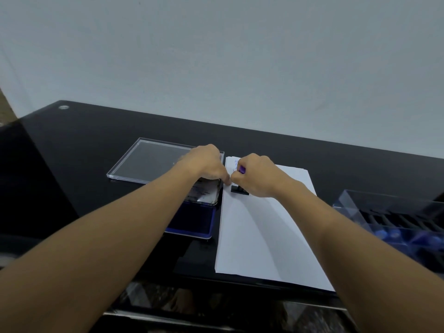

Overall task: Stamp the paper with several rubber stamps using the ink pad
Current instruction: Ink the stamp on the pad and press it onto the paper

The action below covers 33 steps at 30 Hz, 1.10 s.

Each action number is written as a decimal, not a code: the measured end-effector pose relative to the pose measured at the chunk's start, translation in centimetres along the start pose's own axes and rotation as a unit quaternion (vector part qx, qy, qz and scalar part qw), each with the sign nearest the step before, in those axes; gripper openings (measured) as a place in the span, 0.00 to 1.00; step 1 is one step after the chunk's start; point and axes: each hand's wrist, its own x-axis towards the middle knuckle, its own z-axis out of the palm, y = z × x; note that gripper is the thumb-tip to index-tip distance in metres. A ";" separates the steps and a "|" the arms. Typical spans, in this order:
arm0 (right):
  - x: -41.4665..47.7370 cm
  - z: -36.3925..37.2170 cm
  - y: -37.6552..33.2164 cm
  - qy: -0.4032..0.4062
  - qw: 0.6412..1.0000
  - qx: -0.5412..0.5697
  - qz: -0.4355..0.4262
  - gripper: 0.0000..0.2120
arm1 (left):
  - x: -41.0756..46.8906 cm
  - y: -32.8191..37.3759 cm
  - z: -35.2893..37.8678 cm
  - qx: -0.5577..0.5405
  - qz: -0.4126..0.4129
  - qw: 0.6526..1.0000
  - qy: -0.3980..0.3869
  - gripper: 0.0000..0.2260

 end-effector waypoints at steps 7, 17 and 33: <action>0.5 0.4 0.2 0.000 1.000 -0.012 -0.008 0.16 | 0.4 -0.2 0.1 -0.009 -0.004 1.000 0.005 0.23; 0.8 0.9 0.3 -0.003 0.999 -0.035 -0.018 0.18 | 0.8 -0.4 0.2 -0.032 -0.011 0.999 0.011 0.21; 0.5 2.7 0.5 0.019 0.999 -0.031 -0.008 0.17 | 1.1 -0.3 0.8 -0.010 -0.020 1.000 0.004 0.25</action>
